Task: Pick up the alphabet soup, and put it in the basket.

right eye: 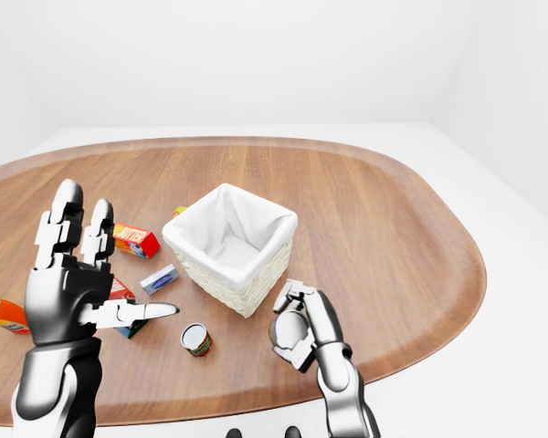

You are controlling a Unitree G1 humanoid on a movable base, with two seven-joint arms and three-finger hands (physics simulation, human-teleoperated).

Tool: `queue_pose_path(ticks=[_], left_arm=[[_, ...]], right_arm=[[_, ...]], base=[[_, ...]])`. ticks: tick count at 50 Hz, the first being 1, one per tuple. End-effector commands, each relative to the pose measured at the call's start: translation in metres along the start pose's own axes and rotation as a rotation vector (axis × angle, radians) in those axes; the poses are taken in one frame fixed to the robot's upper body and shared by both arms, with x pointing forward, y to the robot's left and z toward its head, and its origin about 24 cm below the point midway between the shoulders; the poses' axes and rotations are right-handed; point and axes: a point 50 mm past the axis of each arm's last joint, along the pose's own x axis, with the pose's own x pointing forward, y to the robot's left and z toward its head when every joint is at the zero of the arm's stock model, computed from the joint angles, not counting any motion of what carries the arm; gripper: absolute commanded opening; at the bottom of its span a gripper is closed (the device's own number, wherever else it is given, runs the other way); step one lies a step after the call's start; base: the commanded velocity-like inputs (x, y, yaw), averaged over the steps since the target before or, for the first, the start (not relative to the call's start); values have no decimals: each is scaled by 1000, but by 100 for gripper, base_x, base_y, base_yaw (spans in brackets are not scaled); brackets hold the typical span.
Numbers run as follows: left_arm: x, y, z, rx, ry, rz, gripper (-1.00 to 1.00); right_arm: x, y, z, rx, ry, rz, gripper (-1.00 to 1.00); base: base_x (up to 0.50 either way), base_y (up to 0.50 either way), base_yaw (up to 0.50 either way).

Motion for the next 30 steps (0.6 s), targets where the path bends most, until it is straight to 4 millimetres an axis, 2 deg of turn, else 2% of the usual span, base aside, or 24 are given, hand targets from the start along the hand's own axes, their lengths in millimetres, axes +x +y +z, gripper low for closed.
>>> queue_pose_path(ticks=[1,9,22,30], left_arm=[[0,-1,0,1,2,-1,100],[-1,-1,-1,2,4,-2,100],[-1,-1,1,0,-3,-3,100],[-1,-1,0,2,1,-3,100]], right_arm=[[-8,-19,33,-3,-141,-73,-100],[-11,-24,47,-18,-203,-100,-100],[-18,-37,88,-66,-375,-163,-100],[-20,-41,104,-95,-448,-184,-100]], base=[[0,0,0],[0,0,0],[0,0,0],[0,0,0]])
